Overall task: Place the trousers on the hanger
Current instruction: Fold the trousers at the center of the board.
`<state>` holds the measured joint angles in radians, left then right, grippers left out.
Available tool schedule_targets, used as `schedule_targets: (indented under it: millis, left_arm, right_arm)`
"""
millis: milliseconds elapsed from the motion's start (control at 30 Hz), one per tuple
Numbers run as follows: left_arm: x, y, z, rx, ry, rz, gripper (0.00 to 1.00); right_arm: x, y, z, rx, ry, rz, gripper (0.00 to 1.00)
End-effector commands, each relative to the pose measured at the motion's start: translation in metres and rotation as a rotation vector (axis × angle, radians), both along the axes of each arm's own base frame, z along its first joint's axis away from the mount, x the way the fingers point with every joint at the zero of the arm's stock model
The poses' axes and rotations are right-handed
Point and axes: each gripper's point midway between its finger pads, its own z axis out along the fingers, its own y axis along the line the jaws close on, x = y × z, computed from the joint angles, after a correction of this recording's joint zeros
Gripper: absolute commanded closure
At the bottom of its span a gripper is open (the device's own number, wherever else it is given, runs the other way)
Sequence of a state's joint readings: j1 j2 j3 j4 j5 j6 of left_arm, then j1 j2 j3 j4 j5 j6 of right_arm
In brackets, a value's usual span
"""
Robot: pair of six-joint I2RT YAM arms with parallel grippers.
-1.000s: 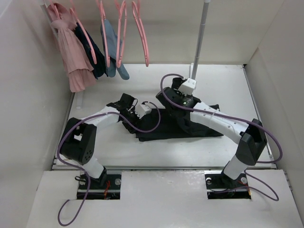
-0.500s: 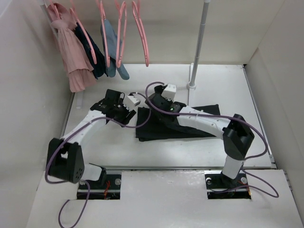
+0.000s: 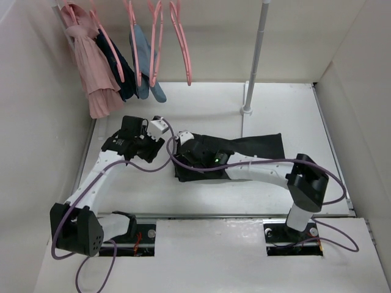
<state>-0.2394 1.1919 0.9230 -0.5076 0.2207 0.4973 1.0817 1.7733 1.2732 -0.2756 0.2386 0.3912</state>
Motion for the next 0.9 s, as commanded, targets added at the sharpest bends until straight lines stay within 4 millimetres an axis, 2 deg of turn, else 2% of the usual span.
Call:
schedule_targets:
  millis: [0, 33, 67, 100, 133, 167, 200, 233, 267, 300, 367, 467, 500, 533, 600, 633, 667, 733, 767, 800, 833, 867]
  left_arm:
    - [-0.013, -0.001, 0.006, -0.012, 0.007, -0.028, 0.53]
    - [-0.015, 0.0, 0.007, -0.006, 0.006, -0.036, 0.52]
    - [-0.016, -0.002, 0.007, -0.016, 0.008, -0.043, 0.52]
    - [-0.016, -0.002, 0.01, -0.011, -0.005, -0.053, 0.52]
    - [-0.017, -0.005, 0.01, -0.011, -0.005, -0.065, 0.52]
    - [-0.018, -0.009, 0.007, -0.009, 0.006, -0.077, 0.52]
    - [-0.017, -0.014, 0.008, -0.009, 0.006, -0.096, 0.52]
    - [-0.017, -0.022, 0.011, -0.015, 0.003, -0.111, 0.52]
    - [-0.025, -0.036, 0.007, -0.023, 0.032, -0.155, 0.52]
    - [-0.025, -0.044, 0.012, -0.027, 0.018, -0.183, 0.52]
    - [-0.037, -0.065, 0.01, -0.018, 0.044, -0.267, 0.52]
    - [-0.043, -0.074, 0.009, 0.034, 0.034, -0.315, 0.52]
    - [-0.049, -0.082, 0.009, 0.045, 0.029, -0.348, 0.52]
    - [-0.05, -0.082, 0.005, 0.078, 0.023, -0.361, 0.52]
    - [-0.055, -0.092, 0.004, 0.109, 0.007, -0.402, 0.52]
    - [-0.053, -0.095, 0.006, 0.124, -0.019, -0.404, 0.52]
    - [-0.048, -0.103, 0.017, 0.121, -0.066, -0.423, 0.52]
    - [-0.044, -0.12, 0.019, 0.144, -0.099, -0.475, 0.47]
    - [-0.04, -0.126, 0.02, 0.148, -0.109, -0.481, 0.46]
    - [-0.03, -0.135, 0.031, 0.149, -0.146, -0.501, 0.46]
    - [-0.027, -0.143, 0.019, 0.174, -0.114, -0.527, 0.46]
    - [-0.021, -0.147, 0.016, 0.192, -0.108, -0.53, 0.46]
  right_arm:
    - [-0.025, 0.018, 0.056, 0.125, -0.072, 0.251, 0.28]
    - [-0.031, 0.008, 0.061, 0.122, -0.061, 0.245, 0.28]
    - [-0.025, -0.002, 0.065, 0.107, -0.085, 0.193, 0.3]
    - [-0.028, -0.015, 0.059, 0.089, -0.077, 0.166, 0.3]
    - [-0.025, -0.028, 0.072, 0.125, -0.075, 0.115, 0.3]
    - [-0.023, -0.039, 0.072, 0.133, -0.059, 0.081, 0.31]
    - [-0.012, -0.054, 0.072, 0.14, -0.048, 0.025, 0.31]
    - [-0.011, -0.066, 0.065, 0.136, -0.032, -0.006, 0.31]
    - [-0.01, -0.078, 0.069, 0.155, -0.014, -0.05, 0.31]
    - [-0.006, -0.088, 0.068, 0.158, -0.003, -0.085, 0.31]
    - [0.01, -0.116, 0.063, 0.182, 0.038, -0.181, 0.27]
    - [0.034, -0.154, 0.06, 0.212, 0.077, -0.284, 0.24]
    - [0.039, -0.165, 0.066, 0.227, 0.071, -0.311, 0.22]
    - [0.052, -0.186, 0.068, 0.24, 0.072, -0.372, 0.19]
    - [0.062, -0.212, 0.077, 0.251, 0.066, -0.443, 0.14]
    - [0.066, -0.224, 0.075, 0.244, 0.072, -0.472, 0.12]
    - [0.076, -0.245, 0.084, 0.275, 0.066, -0.524, 0.09]
    - [0.081, -0.266, 0.086, 0.273, 0.059, -0.549, 0.04]
    - [0.081, -0.27, 0.089, 0.295, 0.062, -0.54, 0.0]
    - [0.087, -0.286, 0.09, 0.306, 0.061, -0.582, 0.0]
    - [0.088, -0.292, 0.09, 0.307, 0.058, -0.586, 0.0]
    - [0.09, -0.297, 0.09, 0.305, 0.054, -0.587, 0.0]
